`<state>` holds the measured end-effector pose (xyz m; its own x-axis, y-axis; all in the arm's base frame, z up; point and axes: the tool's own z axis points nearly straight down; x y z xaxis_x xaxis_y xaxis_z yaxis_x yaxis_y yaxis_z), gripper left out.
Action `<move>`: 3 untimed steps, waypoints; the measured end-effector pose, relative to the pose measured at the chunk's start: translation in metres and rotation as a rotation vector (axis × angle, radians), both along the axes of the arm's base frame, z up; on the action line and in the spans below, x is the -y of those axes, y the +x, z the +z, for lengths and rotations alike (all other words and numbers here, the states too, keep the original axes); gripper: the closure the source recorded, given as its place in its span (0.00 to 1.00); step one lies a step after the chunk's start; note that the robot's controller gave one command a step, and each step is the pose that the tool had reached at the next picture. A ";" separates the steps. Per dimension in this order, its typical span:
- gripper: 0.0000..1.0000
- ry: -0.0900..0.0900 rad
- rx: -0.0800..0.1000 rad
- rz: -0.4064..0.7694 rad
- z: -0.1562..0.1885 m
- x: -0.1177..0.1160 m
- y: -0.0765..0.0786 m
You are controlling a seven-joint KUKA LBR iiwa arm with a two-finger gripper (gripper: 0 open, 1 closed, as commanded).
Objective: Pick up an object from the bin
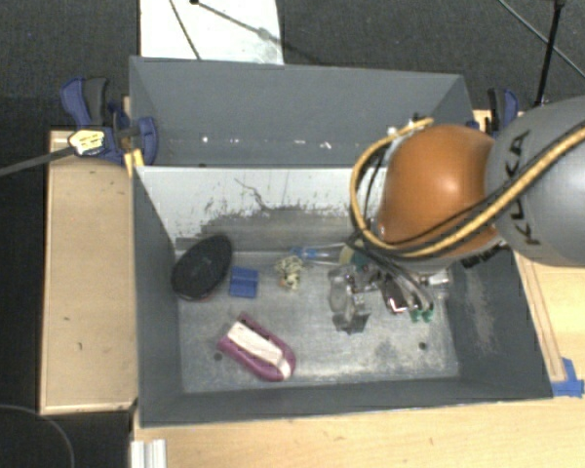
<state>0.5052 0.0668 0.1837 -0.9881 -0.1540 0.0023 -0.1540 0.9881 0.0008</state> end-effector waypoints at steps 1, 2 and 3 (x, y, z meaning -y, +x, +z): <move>1.00 0.000 0.000 -0.123 -0.027 -0.005 -0.006; 1.00 0.001 0.008 -0.210 -0.022 -0.007 0.007; 1.00 0.001 0.006 -0.699 -0.024 -0.017 0.035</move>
Offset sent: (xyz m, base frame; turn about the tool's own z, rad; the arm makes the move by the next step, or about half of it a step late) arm -0.0056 0.0049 -0.0267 0.1237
